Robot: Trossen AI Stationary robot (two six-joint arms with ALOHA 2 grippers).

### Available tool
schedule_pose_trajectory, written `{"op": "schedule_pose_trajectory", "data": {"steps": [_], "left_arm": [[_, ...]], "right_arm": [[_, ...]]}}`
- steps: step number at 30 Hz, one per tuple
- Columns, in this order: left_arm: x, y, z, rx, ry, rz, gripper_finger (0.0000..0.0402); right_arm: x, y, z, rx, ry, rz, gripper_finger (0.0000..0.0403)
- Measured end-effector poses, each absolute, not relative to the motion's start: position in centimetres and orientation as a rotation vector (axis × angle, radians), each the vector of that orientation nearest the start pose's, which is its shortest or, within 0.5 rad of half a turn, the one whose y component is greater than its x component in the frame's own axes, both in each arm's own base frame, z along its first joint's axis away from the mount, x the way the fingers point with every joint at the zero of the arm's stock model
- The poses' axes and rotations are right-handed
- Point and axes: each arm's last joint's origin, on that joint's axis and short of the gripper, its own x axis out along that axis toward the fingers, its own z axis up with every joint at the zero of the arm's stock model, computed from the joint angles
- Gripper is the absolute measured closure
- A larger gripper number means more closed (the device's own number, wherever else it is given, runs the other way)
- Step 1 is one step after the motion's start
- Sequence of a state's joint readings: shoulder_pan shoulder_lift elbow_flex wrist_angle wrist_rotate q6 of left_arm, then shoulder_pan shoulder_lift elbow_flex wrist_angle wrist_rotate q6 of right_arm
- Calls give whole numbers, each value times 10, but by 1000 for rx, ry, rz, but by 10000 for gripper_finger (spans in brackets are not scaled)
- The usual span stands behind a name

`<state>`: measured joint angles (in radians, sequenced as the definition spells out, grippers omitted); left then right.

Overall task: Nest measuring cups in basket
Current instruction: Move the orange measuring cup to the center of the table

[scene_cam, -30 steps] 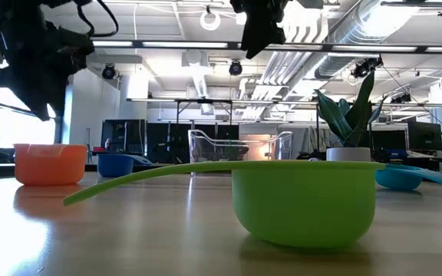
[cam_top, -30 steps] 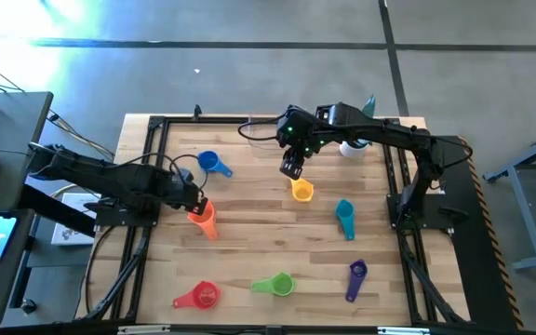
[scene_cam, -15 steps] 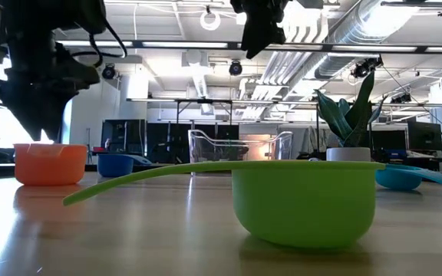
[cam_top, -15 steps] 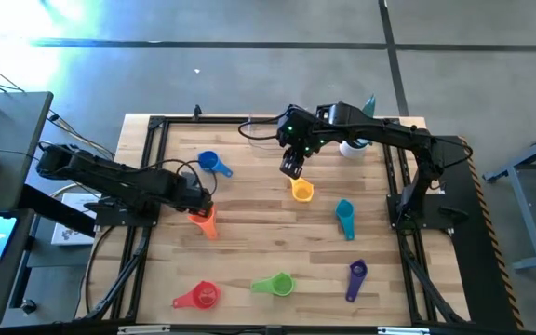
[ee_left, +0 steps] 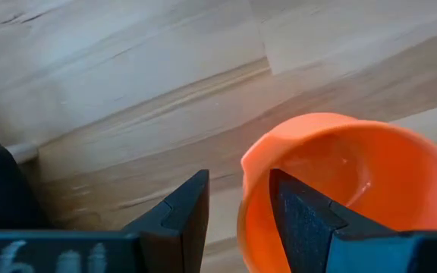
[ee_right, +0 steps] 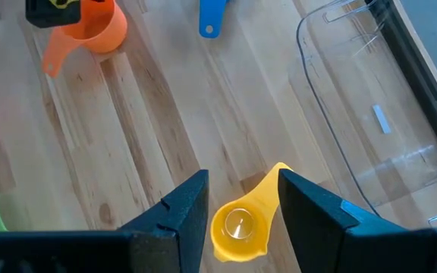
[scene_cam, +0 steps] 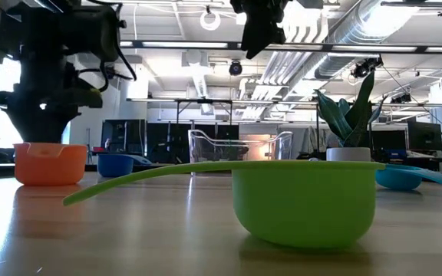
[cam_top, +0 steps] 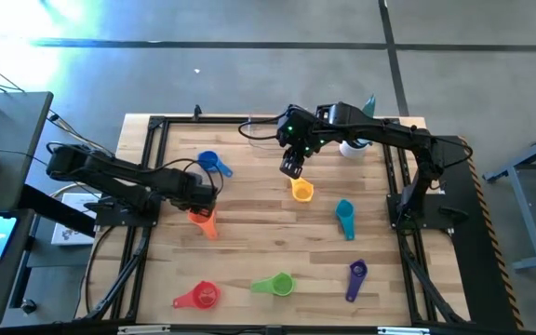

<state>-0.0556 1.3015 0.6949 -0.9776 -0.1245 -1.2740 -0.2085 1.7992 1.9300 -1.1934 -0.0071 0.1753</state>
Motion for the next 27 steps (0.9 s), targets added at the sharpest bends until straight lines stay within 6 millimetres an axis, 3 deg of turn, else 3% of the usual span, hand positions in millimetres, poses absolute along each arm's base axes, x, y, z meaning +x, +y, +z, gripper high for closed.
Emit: {"op": "schedule_pose_trajectory", "data": {"steps": [13, 21, 27], "left_arm": [[191, -3, 167, -840, 1297, 967, 391], [202, -5, 168, -919, 1232, 877, 396], [219, -5, 191, -920, 1136, 829, 397]], "right_arm": [[354, -75, 368, 273, 1041, -275, 251], [354, -75, 368, 273, 1041, -275, 251], [354, -75, 367, 272, 1041, -275, 251]]}}
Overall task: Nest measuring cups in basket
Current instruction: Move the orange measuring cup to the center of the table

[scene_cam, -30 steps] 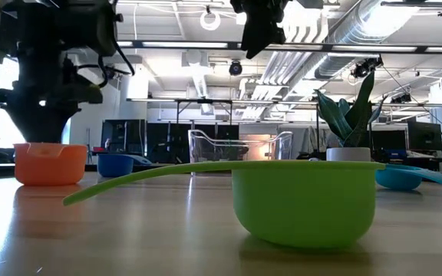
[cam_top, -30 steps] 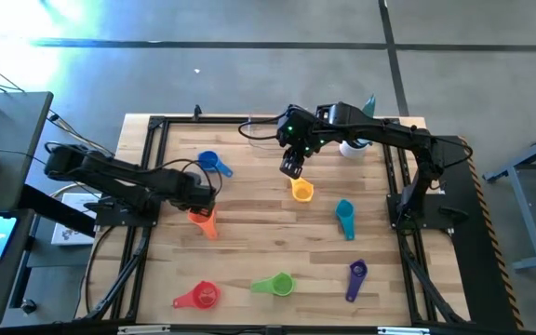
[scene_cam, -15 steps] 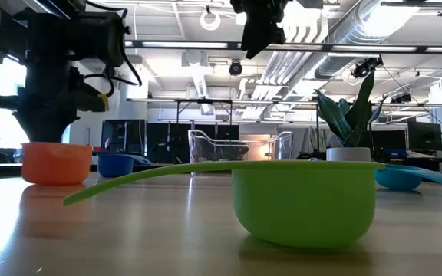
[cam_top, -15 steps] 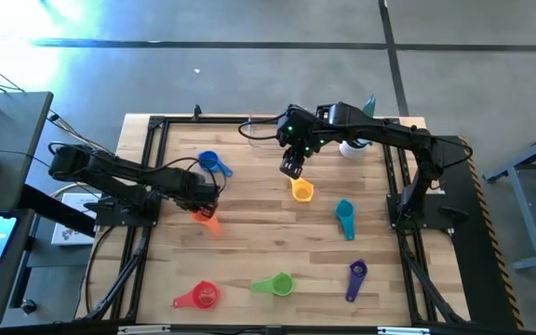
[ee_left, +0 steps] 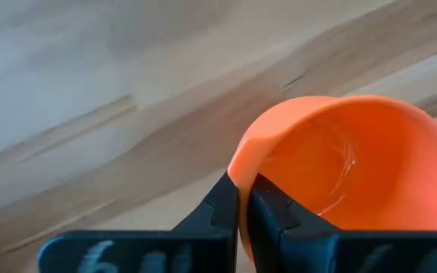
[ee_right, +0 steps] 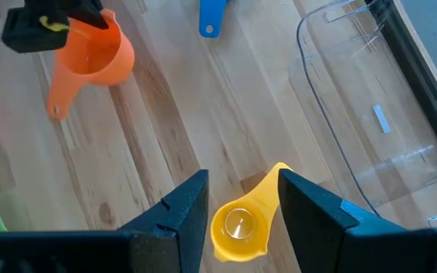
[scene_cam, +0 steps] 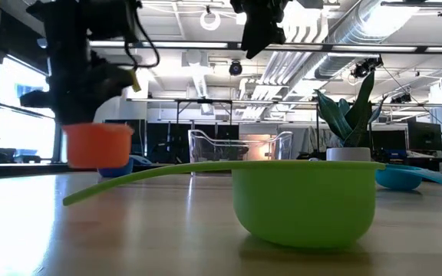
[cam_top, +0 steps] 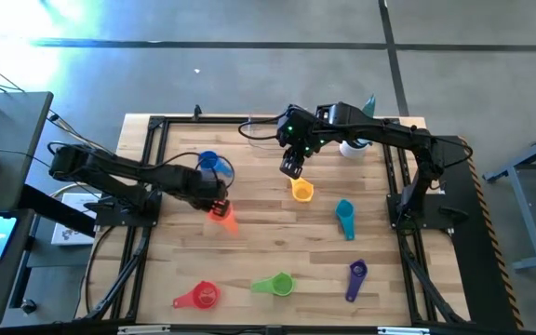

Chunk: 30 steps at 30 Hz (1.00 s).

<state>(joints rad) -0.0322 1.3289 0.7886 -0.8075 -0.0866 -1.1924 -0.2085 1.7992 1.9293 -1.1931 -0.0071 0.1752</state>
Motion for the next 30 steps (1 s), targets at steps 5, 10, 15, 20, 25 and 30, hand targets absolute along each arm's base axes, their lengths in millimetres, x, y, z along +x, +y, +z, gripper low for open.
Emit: {"op": "schedule_pose_trajectory", "data": {"steps": [5, 10, 15, 20, 25, 30], "left_arm": [[238, -4, 215, -879, 1035, 770, 397], [257, -2, 227, -821, 1017, 733, 397], [281, 3, 228, -751, 1044, 701, 397], [304, 7, 225, -689, 1075, 674, 397], [321, 8, 215, -653, 1120, 653, 395], [328, 7, 200, -661, 1189, 618, 394]], "right_arm": [[354, -75, 367, 272, 1042, -275, 251], [354, -75, 367, 279, 1040, -279, 251], [354, -75, 368, 310, 1030, -323, 251], [354, -78, 368, 306, 1022, -398, 251], [352, -80, 367, 311, 1024, -451, 251], [350, -81, 366, 303, 1044, -504, 251]]}}
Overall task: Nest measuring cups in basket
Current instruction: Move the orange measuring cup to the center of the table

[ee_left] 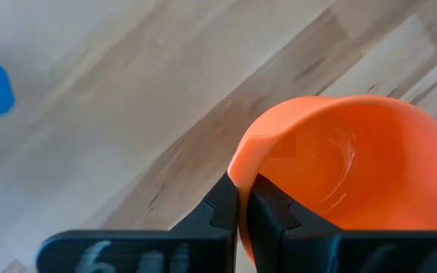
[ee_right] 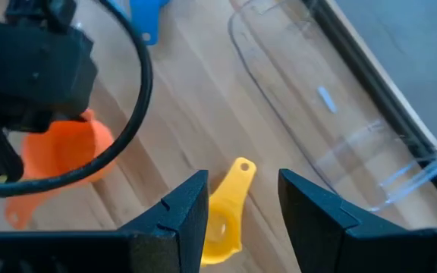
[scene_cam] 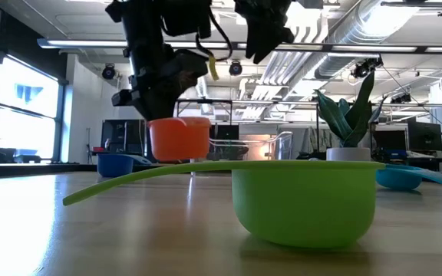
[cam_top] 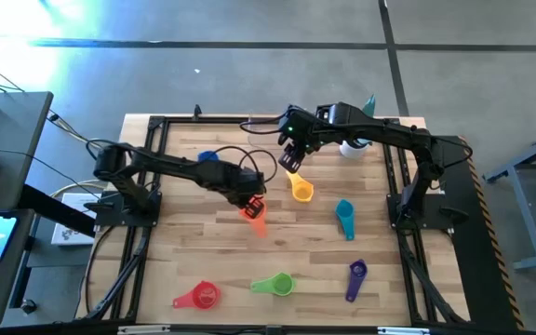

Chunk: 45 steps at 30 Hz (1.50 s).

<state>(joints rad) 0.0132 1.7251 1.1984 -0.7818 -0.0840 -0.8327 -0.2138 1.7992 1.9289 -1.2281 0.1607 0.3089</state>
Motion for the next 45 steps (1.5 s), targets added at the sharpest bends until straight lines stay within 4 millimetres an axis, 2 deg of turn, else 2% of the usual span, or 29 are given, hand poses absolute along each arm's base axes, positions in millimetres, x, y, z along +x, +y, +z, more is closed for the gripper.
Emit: {"op": "schedule_pose_trajectory", "data": {"steps": [16, 45], "left_arm": [[334, 6, 190, -648, 1225, 550, 385], [333, 8, 190, -601, 1237, 520, 323]], "right_arm": [[348, -82, 366, 291, 1052, -522, 251], [349, -82, 366, 299, 1050, -523, 251]]}}
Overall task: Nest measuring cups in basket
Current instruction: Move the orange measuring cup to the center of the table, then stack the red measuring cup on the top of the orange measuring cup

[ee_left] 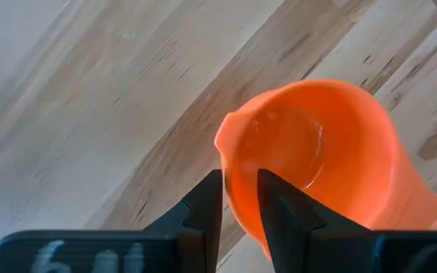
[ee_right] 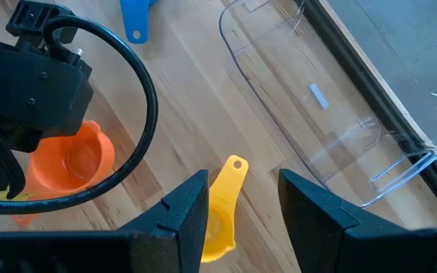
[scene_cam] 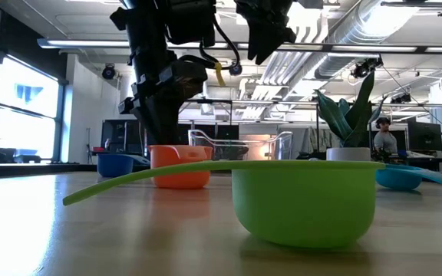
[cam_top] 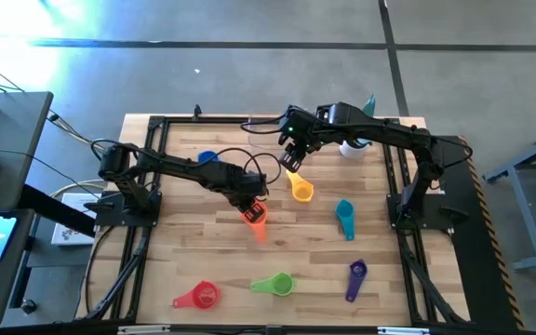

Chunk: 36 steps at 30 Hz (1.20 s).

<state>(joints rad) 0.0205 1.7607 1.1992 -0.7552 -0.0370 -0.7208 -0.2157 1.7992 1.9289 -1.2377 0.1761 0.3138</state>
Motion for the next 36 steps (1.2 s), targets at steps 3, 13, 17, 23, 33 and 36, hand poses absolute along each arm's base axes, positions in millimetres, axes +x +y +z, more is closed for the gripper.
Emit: {"op": "schedule_pose_trajectory", "data": {"steps": [3, 13, 17, 23, 33, 36], "left_arm": [[333, 11, 190, -607, 1239, 528, 315], [332, 20, 189, -659, 1243, 527, 291], [331, 21, 193, -689, 1242, 497, 288], [329, 20, 205, -690, 1207, 478, 288], [303, 16, 243, -710, 1175, 473, 288], [288, 14, 257, -720, 1187, 475, 288]], "right_arm": [[349, -82, 366, 299, 1050, -523, 251], [349, -81, 366, 312, 1051, -508, 251], [349, -81, 366, 315, 1052, -503, 251], [349, -79, 366, 331, 1052, -489, 251], [356, -46, 366, 316, 1052, -385, 251], [359, -33, 367, 314, 1033, -362, 251]]}}
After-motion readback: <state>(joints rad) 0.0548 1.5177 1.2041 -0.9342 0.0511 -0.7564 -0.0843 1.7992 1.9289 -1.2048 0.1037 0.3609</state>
